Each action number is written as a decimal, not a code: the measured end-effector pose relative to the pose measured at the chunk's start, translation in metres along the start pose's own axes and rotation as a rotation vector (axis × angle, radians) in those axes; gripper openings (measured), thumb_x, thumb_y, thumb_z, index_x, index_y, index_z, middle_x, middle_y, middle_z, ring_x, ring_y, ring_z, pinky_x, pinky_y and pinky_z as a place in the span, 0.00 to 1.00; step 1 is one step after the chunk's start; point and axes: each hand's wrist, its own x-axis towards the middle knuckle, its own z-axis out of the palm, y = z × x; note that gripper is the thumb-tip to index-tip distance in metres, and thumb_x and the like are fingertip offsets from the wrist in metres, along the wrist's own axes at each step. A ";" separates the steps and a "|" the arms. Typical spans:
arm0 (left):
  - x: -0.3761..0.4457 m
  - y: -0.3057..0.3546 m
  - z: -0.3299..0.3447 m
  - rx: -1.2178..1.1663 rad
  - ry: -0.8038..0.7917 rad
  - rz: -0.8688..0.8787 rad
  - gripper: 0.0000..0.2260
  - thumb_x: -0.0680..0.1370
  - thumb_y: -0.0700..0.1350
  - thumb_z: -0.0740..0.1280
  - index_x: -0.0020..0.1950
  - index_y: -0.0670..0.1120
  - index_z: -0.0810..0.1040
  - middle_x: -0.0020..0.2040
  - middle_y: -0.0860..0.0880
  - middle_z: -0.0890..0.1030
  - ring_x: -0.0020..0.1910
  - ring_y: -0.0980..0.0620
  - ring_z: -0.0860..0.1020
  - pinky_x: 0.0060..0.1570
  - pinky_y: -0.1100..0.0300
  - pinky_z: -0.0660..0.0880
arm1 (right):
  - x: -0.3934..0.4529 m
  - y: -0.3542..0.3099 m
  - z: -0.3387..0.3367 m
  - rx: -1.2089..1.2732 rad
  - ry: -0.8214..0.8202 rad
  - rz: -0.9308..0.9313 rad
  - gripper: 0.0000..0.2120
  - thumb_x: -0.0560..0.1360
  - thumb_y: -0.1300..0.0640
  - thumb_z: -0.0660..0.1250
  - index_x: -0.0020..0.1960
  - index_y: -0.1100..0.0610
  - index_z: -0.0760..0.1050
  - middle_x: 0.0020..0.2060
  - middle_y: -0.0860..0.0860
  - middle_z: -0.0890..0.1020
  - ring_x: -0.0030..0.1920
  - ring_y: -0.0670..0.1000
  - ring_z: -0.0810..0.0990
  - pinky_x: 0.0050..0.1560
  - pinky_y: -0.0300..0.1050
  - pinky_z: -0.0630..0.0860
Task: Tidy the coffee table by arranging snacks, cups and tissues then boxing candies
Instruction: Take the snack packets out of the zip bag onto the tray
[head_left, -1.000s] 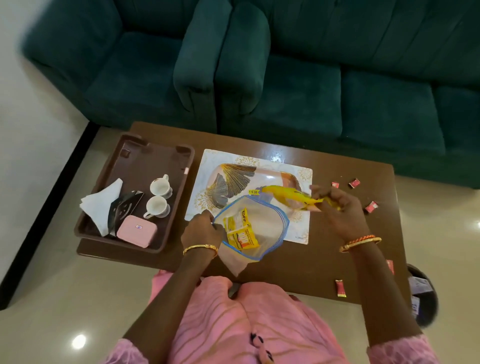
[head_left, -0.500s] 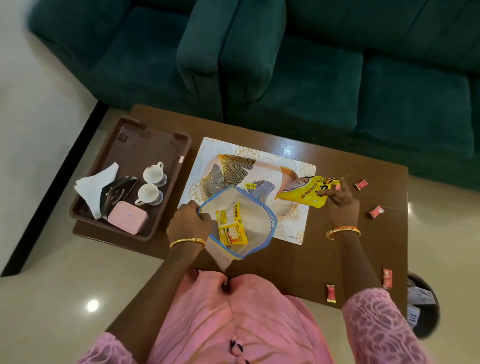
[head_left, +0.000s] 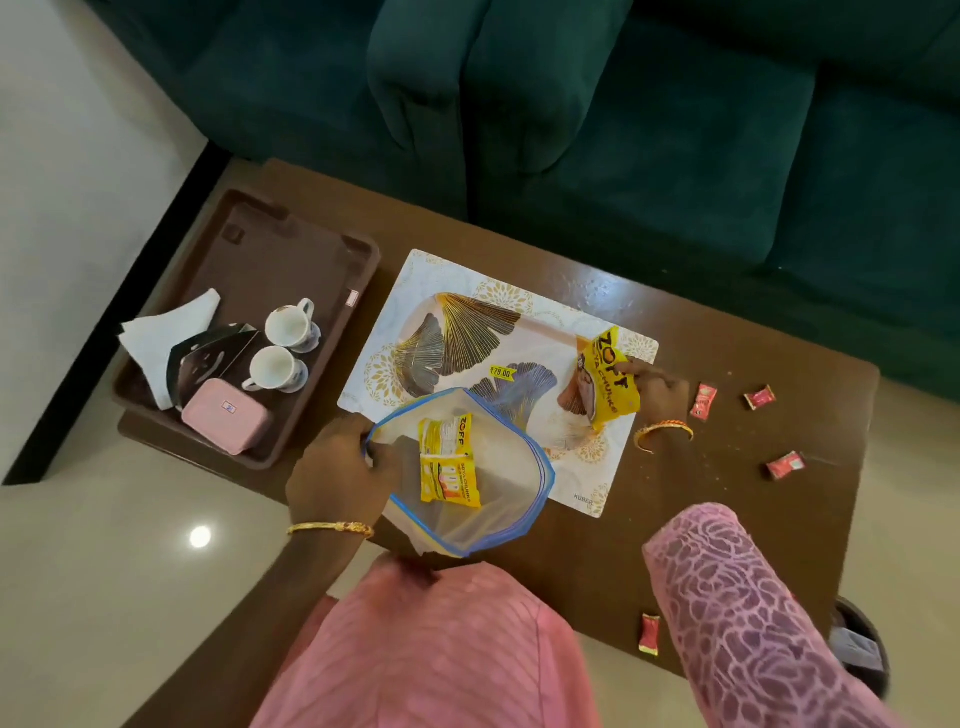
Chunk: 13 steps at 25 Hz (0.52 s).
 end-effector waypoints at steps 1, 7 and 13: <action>0.001 0.000 0.000 0.007 0.008 -0.022 0.07 0.71 0.42 0.64 0.47 0.43 0.78 0.46 0.41 0.81 0.46 0.36 0.78 0.40 0.51 0.73 | 0.005 -0.002 -0.003 -0.004 0.043 0.025 0.11 0.73 0.68 0.60 0.42 0.64 0.82 0.46 0.59 0.82 0.43 0.49 0.81 0.43 0.37 0.78; 0.002 0.006 0.001 0.017 0.032 -0.080 0.06 0.71 0.44 0.65 0.45 0.45 0.78 0.45 0.43 0.81 0.45 0.37 0.78 0.39 0.54 0.70 | 0.032 -0.014 0.008 -0.313 -0.041 0.093 0.17 0.68 0.72 0.68 0.45 0.53 0.68 0.48 0.58 0.77 0.46 0.54 0.76 0.41 0.46 0.74; 0.000 0.007 0.008 0.010 0.043 -0.064 0.05 0.72 0.46 0.66 0.43 0.45 0.77 0.42 0.43 0.82 0.42 0.38 0.78 0.36 0.55 0.70 | 0.040 -0.010 0.031 -0.432 0.020 0.089 0.17 0.70 0.66 0.69 0.59 0.63 0.75 0.58 0.61 0.80 0.58 0.61 0.78 0.60 0.53 0.74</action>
